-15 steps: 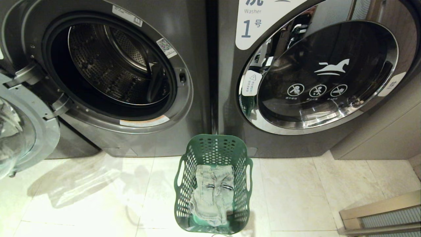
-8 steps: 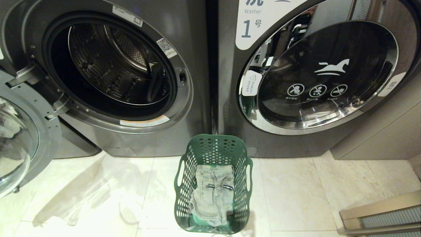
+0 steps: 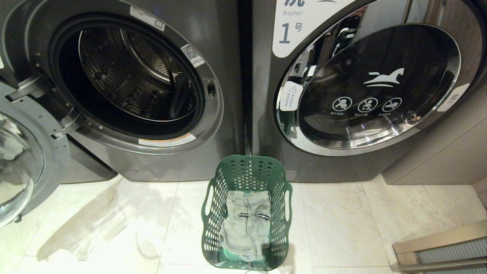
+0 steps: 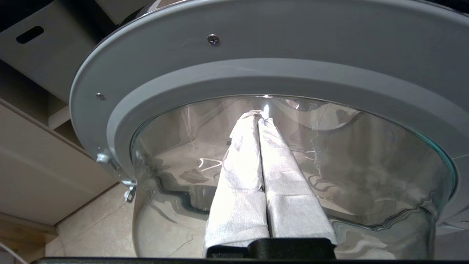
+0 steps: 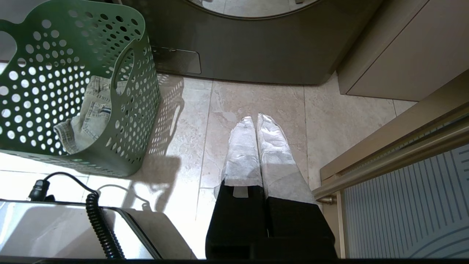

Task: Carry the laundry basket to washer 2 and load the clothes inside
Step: Open the lid of the washing machine

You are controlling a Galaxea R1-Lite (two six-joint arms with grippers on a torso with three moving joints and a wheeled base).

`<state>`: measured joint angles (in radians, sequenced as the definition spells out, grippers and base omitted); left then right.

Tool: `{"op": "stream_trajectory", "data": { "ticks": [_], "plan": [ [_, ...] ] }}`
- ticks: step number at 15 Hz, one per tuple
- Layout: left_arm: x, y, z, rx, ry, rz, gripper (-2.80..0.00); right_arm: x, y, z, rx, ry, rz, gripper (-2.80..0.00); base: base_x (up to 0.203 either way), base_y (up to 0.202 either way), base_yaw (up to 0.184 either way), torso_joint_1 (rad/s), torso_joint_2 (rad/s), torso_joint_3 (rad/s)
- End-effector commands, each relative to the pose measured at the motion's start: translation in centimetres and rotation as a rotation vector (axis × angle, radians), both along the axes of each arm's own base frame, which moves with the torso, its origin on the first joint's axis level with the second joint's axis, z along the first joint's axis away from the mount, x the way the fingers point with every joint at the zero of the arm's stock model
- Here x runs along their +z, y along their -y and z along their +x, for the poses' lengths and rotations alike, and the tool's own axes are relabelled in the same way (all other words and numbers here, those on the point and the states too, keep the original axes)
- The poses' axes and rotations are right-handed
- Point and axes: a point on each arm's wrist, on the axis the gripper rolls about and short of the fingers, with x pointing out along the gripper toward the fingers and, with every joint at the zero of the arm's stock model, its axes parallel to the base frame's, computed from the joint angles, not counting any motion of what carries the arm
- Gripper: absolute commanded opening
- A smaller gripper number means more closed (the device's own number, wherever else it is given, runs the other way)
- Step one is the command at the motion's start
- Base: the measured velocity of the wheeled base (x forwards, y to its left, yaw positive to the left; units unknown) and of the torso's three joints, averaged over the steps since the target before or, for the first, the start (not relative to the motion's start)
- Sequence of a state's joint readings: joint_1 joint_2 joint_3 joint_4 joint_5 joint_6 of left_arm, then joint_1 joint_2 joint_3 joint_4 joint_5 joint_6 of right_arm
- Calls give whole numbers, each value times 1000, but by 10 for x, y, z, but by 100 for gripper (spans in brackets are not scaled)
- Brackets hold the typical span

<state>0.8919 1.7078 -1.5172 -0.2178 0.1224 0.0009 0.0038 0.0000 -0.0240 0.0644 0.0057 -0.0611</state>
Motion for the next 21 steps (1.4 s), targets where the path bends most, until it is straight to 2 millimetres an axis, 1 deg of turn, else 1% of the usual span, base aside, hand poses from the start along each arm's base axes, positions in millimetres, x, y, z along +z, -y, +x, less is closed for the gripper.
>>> {"op": "stream_trajectory", "data": {
  "ticks": [1, 2, 3, 4, 5, 6, 7, 8, 9, 10, 11, 12, 14, 16, 17, 19, 21],
  "plan": [
    [17, 17, -8, -28, 31, 39, -280, 0, 0, 0, 1, -1, 0, -280, 0, 0, 0, 0, 0, 0],
    [25, 40, -10, -101, 46, 60, -280, 0, 0, 0, 1, -1, -2, -280, 0, 0, 0, 0, 0, 0],
    [24, 68, -3, -221, 43, 57, -280, 0, 0, 0, 1, -1, 0, -280, 0, 0, 0, 0, 0, 0],
    [17, 100, 4, -347, 26, 36, -280, 0, 0, 0, 1, -2, 0, -280, 0, 0, 0, 0, 0, 0],
    [3, 134, 6, -482, -6, 1, -280, 0, 0, 0, 1, -2, -2, -280, 0, 0, 0, 0, 0, 0],
    [-13, 168, 2, -622, -39, -29, -280, 0, 0, 0, 1, -1, -1, -280, 0, 0, 0, 0, 0, 0],
    [-27, 200, -9, -763, -66, -48, -280, 0, 0, 0, 1, 0, -1, -280, 0, 0, 0, 0, 0, 0],
    [-41, 225, -25, -878, -88, -61, -280, 0, 0, 0, 1, -1, -1, -280, 0, 0, 0, 0, 0, 0],
    [-58, 245, -50, -986, -106, -66, -280, 0, 0, 0, 0, -2, -1, -280, 0, 0, 0, 0, 0, 0],
    [-72, 256, -73, -1059, -112, -63, -280, 0, 0, 0, 1, 0, -2, -280, 0, 0, 0, 0, 0, 0],
    [-86, 263, -98, -1118, -105, -54, -280, 0, 0, 0, 1, 0, 0, -280, 0, 0, 0, 0, 0, 0],
    [-102, 265, -120, -1155, -99, -47, -280, 0, 0, 0, 1, 0, -1, -280, 0, 0, 0, 0, 0, 0],
    [-136, 264, -153, -1169, -102, -38, -280, 0, 0, 0, -1, -1, -2, -280, 0, 0, 0, 0, 0, 0],
    [-182, 260, -176, -1092, -193, 6, -280, 0, 0, 0, 1, 0, 0, -280, 0, 0, 0, 0, 0, 0],
    [-200, 259, -183, -1053, -228, 23, -280, 0, 0, 0, 1, 1, -2, -280, 0, 0, 0, 0, 0, 0],
    [-227, 257, -197, -1003, -241, 54, -280, 0, 0, 0, 0, 0, 0, -280, 0, 0, 0, 0, 0, 0],
    [-245, 257, -209, -1006, -196, 80, -280, 0, 0, 0, 0, -1, 0, -280, 0, 0, 0, 0, 0, 0]
  ]
}}
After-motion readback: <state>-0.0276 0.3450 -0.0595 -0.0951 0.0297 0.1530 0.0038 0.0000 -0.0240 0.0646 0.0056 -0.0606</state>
